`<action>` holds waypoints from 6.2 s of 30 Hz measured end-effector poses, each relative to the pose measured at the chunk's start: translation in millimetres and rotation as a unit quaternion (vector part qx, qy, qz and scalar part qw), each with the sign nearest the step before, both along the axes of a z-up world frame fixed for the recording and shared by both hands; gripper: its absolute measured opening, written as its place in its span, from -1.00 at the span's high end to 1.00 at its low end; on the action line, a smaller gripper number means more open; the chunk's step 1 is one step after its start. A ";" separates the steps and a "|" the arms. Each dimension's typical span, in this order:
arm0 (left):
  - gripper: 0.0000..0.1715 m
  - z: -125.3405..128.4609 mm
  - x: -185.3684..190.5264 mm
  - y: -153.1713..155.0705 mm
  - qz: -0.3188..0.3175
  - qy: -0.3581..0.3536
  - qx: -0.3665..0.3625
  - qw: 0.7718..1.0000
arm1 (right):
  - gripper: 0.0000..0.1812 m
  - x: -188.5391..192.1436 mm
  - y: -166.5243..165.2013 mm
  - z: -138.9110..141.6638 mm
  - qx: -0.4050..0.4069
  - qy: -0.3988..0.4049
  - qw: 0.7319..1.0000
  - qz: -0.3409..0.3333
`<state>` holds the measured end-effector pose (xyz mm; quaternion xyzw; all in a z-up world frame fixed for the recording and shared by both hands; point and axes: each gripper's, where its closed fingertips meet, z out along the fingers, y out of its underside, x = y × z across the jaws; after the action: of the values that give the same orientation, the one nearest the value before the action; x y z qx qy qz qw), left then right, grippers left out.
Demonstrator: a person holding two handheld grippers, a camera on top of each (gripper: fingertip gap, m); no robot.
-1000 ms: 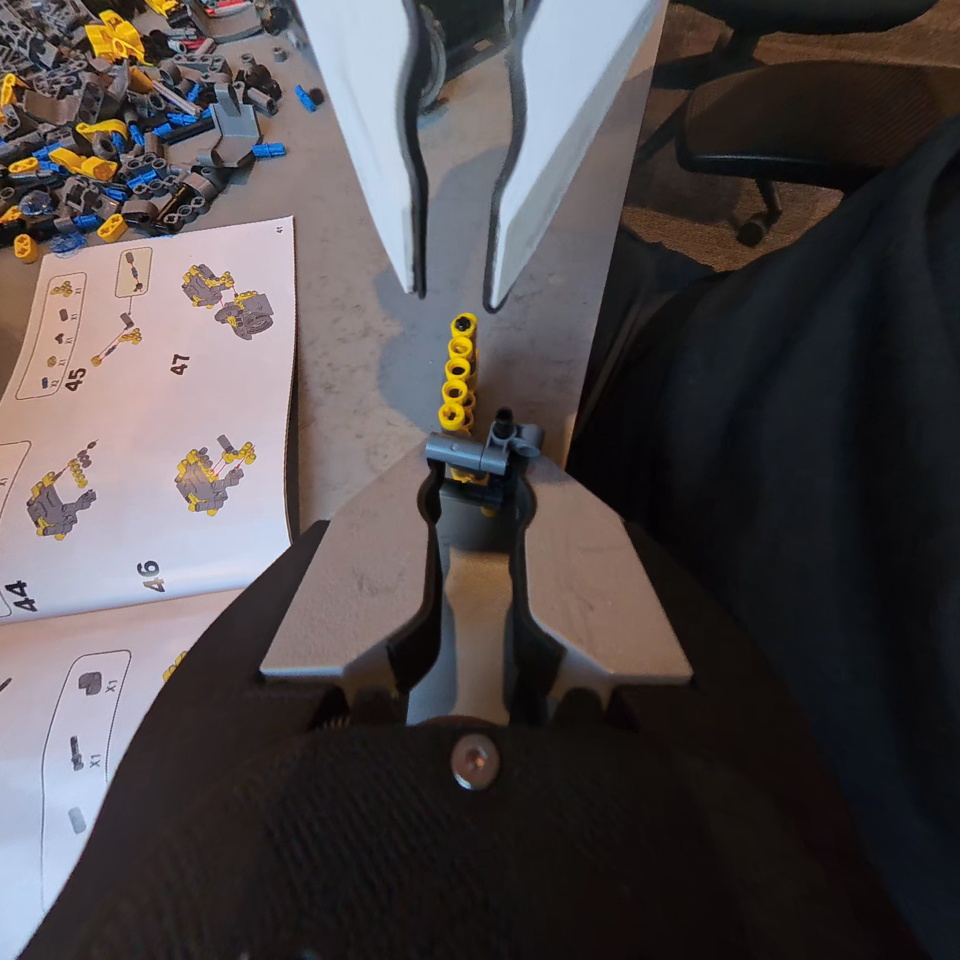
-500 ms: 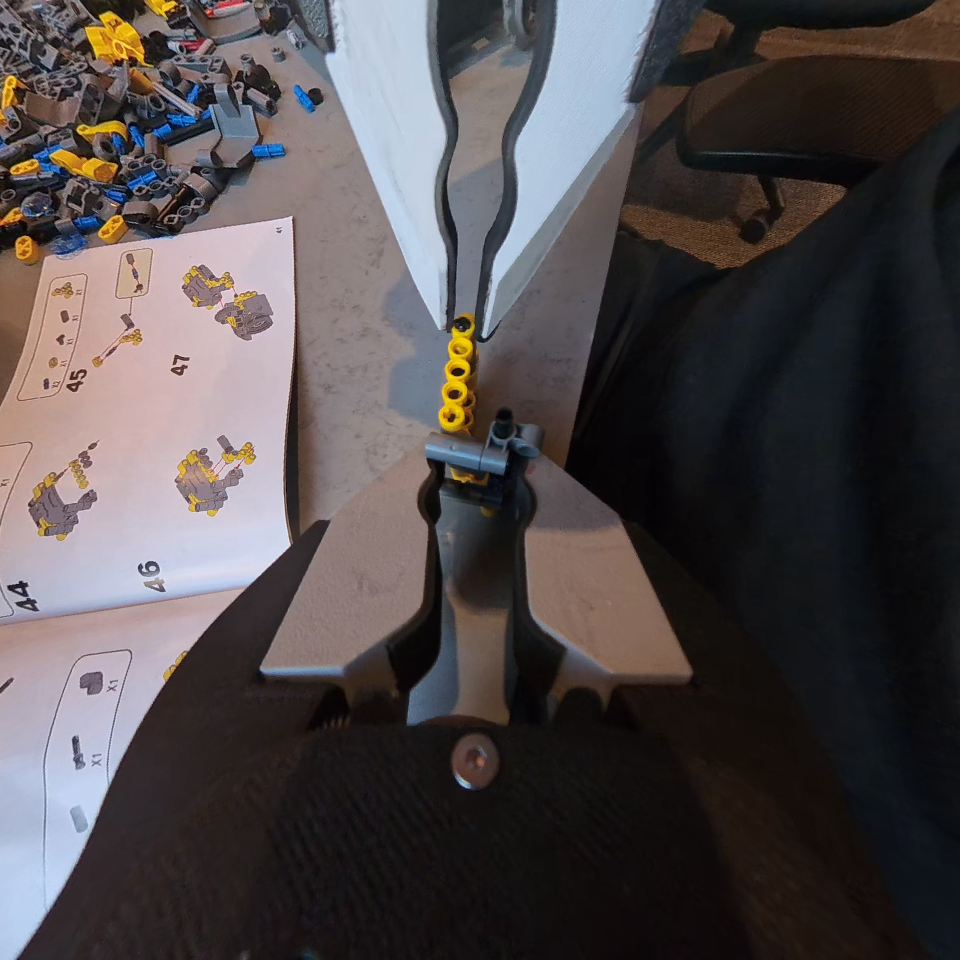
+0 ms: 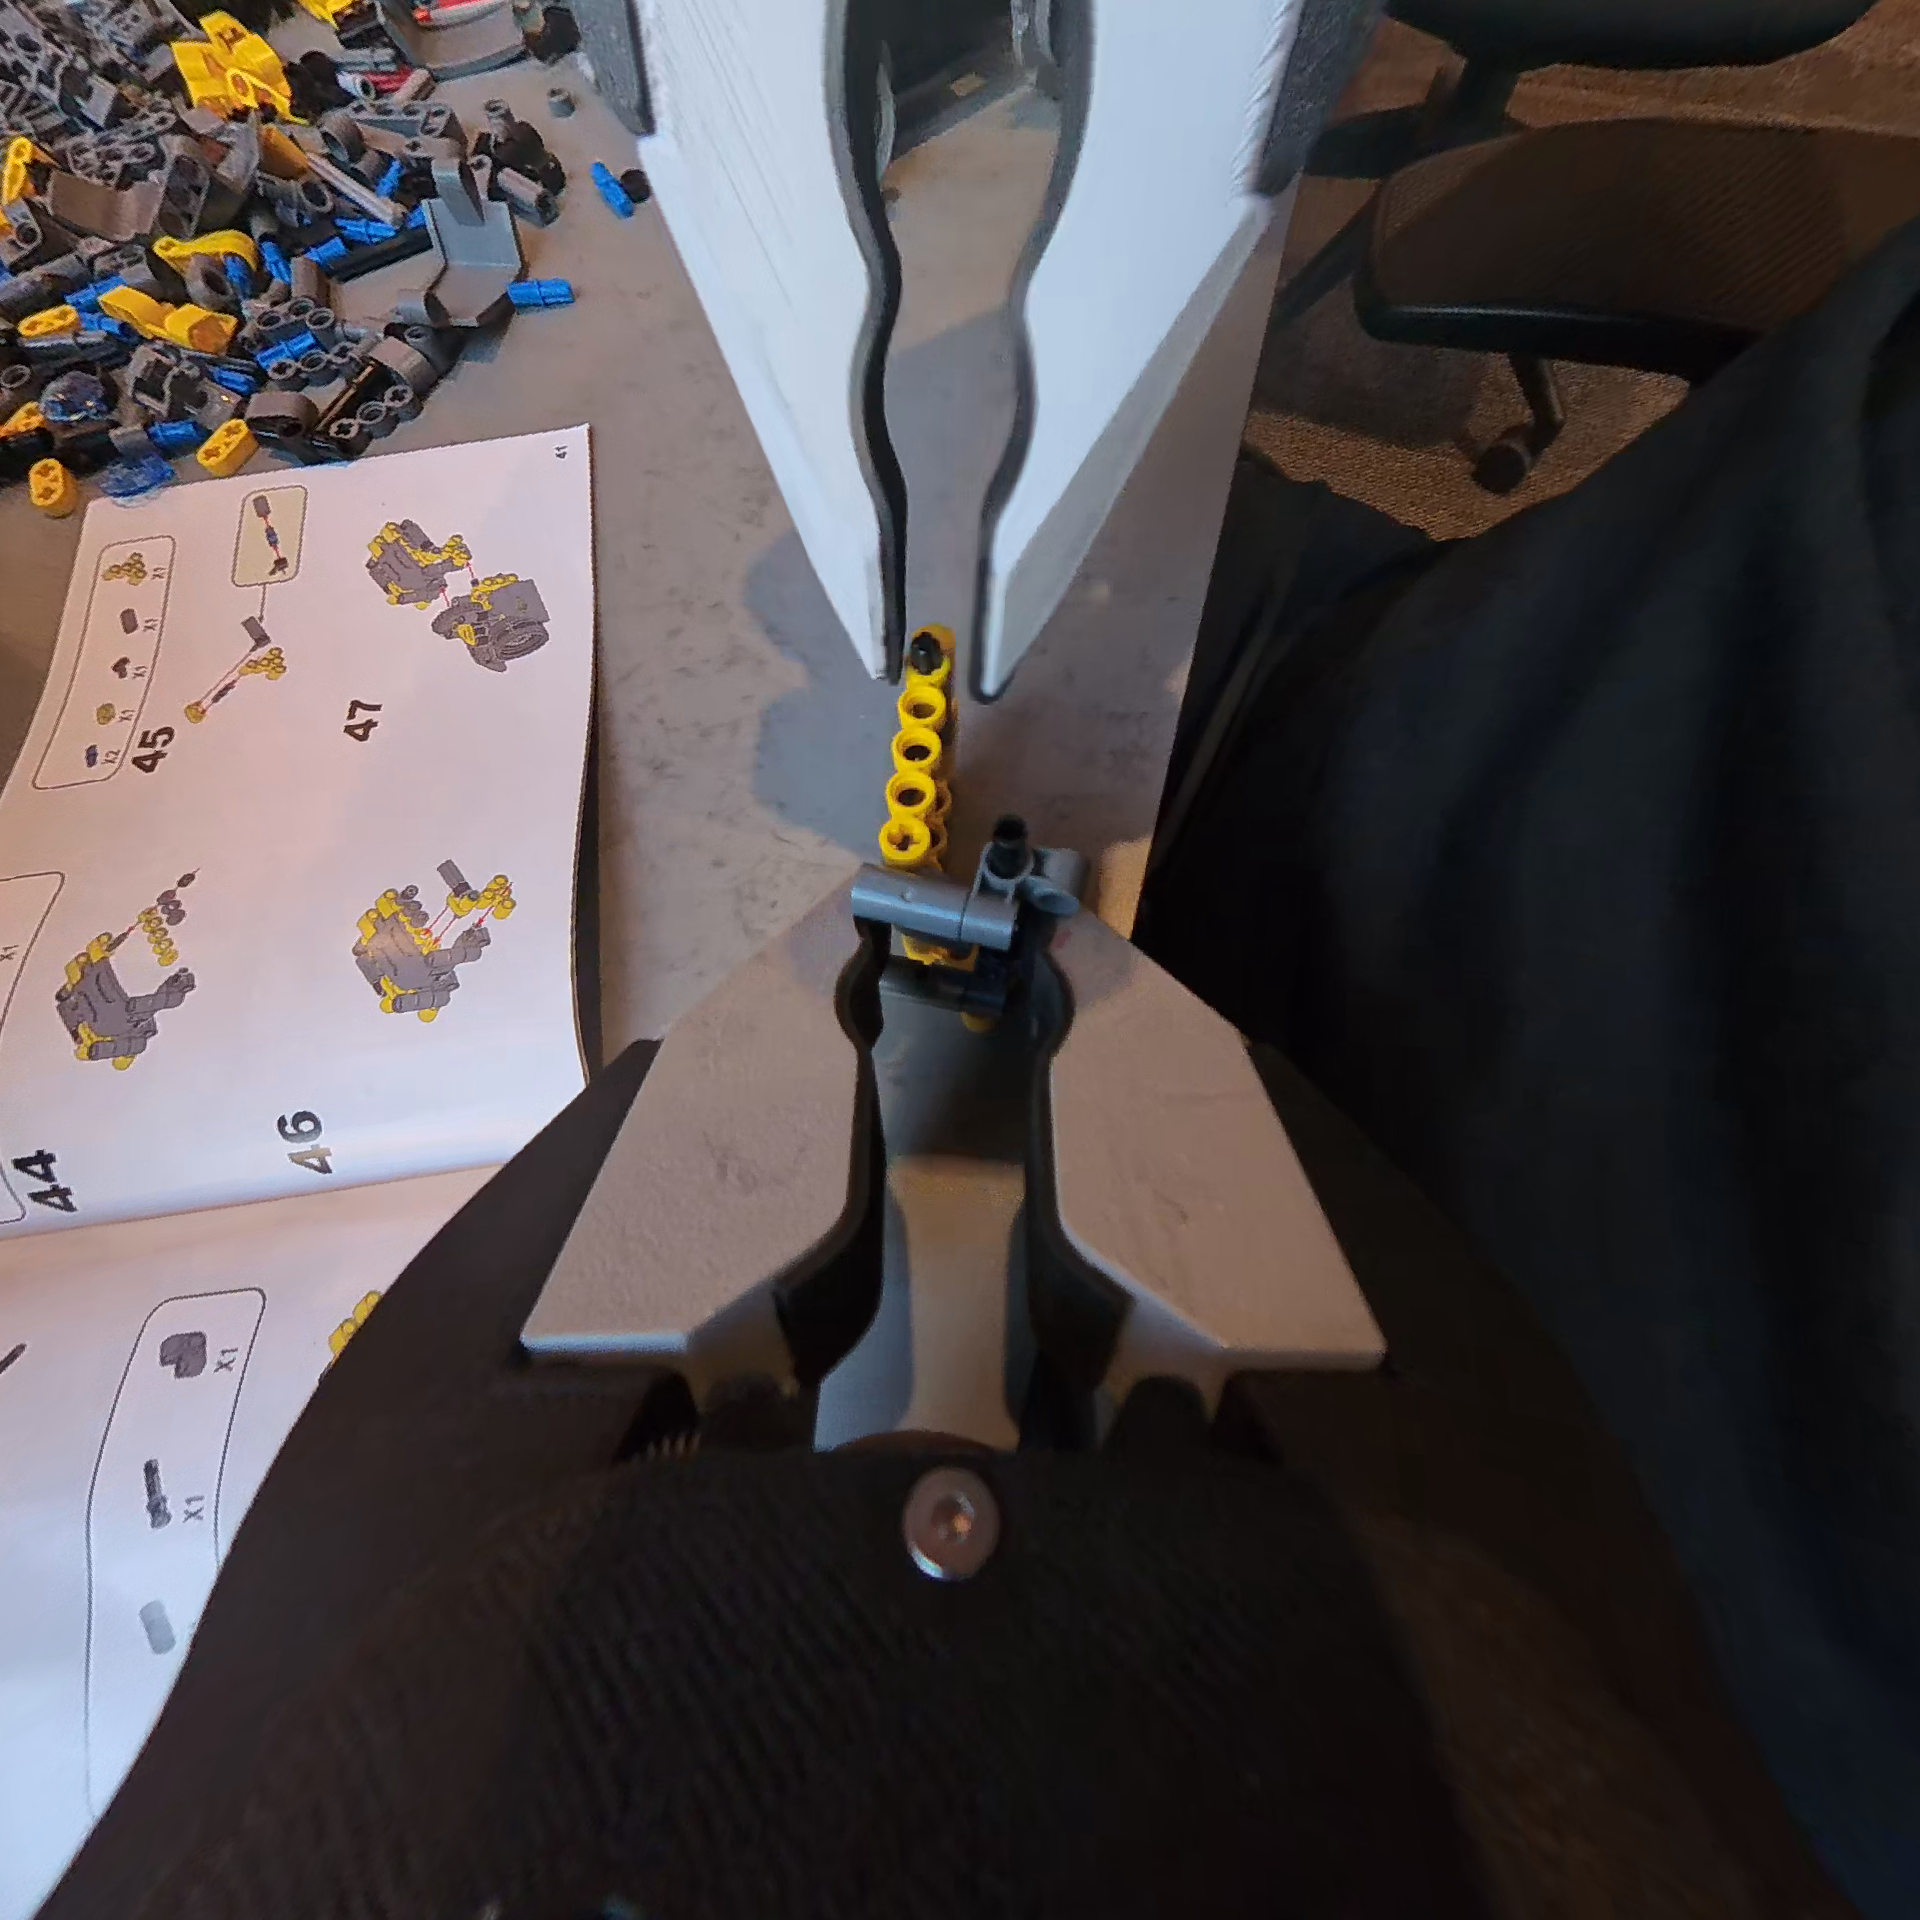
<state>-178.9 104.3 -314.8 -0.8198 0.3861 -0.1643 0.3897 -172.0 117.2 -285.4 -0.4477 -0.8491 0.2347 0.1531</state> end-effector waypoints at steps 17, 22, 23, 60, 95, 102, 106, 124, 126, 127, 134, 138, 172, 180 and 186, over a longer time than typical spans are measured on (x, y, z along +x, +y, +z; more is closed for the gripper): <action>0.76 0.0 -14.7 5.9 0.039 0.001 0.001 0.999 | 0.70 -9.3 16.3 -3.1 -0.101 0.164 0.975 -0.115; 0.75 -0.5 -17.2 8.6 0.050 -0.004 -0.006 0.999 | 0.71 -7.3 25.4 -14.5 -0.081 0.184 0.970 -0.137; 0.75 -0.7 -17.2 8.9 0.051 -0.005 -0.008 0.999 | 0.70 -7.2 26.7 -13.9 -0.079 0.189 0.969 -0.140; 0.47 -3.0 -18.9 6.6 0.062 -0.016 -0.019 0.998 | 0.94 16.0 147.4 23.5 0.022 0.146 0.934 -0.325; 0.49 -7.7 -21.0 -3.9 0.046 -0.017 -0.035 0.998 | 1.00 32.0 130.9 -29.7 0.054 -0.086 0.970 -0.219; 0.48 -7.3 -20.5 -4.1 0.045 -0.023 -0.040 0.998 | 0.97 46.5 82.7 -35.7 0.018 -0.063 0.978 -0.196; 0.44 -7.1 -20.6 -4.0 0.046 -0.026 -0.043 0.998 | 0.91 46.4 75.4 -34.6 0.006 -0.044 0.979 -0.201; 0.40 -7.2 -19.8 -2.9 0.022 -0.010 -0.055 0.998 | 0.94 47.6 68.6 -38.9 -0.031 -0.023 0.973 -0.227; 0.40 -7.5 -26.8 -0.7 0.032 0.000 -0.051 0.998 | 0.94 44.7 63.8 -34.9 -0.041 -0.013 0.975 -0.216; 0.40 -7.2 -29.9 -0.7 0.036 0.001 -0.051 0.998 | 0.94 43.1 61.1 -32.4 -0.046 -0.007 0.977 -0.209; 0.37 -0.1 -33.3 -8.1 0.032 -0.019 -0.052 0.998 | 0.93 28.4 33.3 -16.7 -0.074 0.030 0.986 -0.148; 0.43 -6.5 -37.5 -9.1 0.019 0.009 -0.044 0.999 | 0.94 18.2 20.7 -13.0 -0.084 0.048 0.987 -0.126; 0.38 -7.6 -37.5 -1.7 -0.020 0.015 -0.037 0.999 | 0.91 -50.1 -10.6 -3.0 -0.037 0.088 0.994 -0.047; 0.29 -6.6 -44.8 0.5 0.006 0.009 -0.036 0.999 | 0.93 -50.0 -12.0 8.6 -0.090 0.091 0.991 -0.048; 0.24 -3.1 -47.3 -6.5 0.002 -0.004 -0.035 0.999 | 0.93 -47.8 -5.0 11.3 -0.108 0.098 0.988 -0.058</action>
<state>-226.2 97.7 -317.9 -0.8329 0.3771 -0.1804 0.3628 -219.8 112.1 -274.1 -0.4848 -0.7722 0.3588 0.1998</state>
